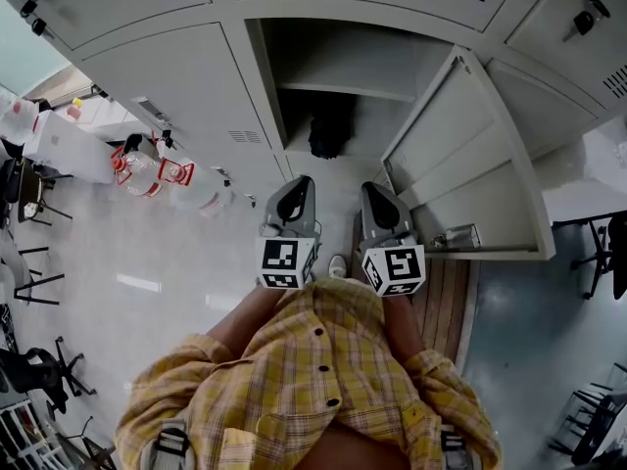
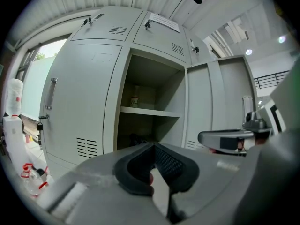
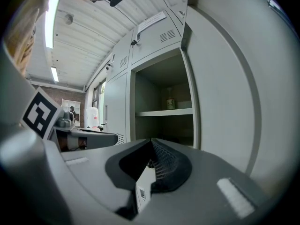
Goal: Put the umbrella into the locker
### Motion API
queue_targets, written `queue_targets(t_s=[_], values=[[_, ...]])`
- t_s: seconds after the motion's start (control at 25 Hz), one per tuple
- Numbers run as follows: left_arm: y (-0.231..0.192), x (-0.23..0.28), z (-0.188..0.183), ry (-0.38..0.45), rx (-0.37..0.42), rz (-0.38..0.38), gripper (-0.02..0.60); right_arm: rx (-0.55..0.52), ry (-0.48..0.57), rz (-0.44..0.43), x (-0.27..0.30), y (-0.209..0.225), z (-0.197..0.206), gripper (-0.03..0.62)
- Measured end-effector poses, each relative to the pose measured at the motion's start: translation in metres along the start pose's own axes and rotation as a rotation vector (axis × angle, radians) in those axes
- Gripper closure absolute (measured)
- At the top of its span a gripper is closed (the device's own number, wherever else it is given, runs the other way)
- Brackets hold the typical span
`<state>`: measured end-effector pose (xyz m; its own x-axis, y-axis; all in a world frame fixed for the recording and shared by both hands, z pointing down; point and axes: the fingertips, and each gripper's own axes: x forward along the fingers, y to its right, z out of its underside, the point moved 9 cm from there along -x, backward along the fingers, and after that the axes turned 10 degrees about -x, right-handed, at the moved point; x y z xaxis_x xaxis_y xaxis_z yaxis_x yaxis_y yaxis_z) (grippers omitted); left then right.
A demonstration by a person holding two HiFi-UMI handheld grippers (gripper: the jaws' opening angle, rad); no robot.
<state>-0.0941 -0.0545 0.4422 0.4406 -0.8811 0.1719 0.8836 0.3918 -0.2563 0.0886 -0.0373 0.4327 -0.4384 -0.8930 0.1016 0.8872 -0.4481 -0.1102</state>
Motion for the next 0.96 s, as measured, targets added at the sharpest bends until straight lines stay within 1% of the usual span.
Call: queue_targets(t_s=[0.68,0.96], values=[[-0.0030,-0.0026,0.0056,-0.001,-0.009,0.029,0.581,0.006,-0.004,0.011,0.0001,-0.0014,0.0020,0.595],[-0.0031,-0.0038,0.0071,-0.004,0.002,0.039,0.581,0.009,-0.006,0.018,0.0000,-0.0031,0.0015,0.595]])
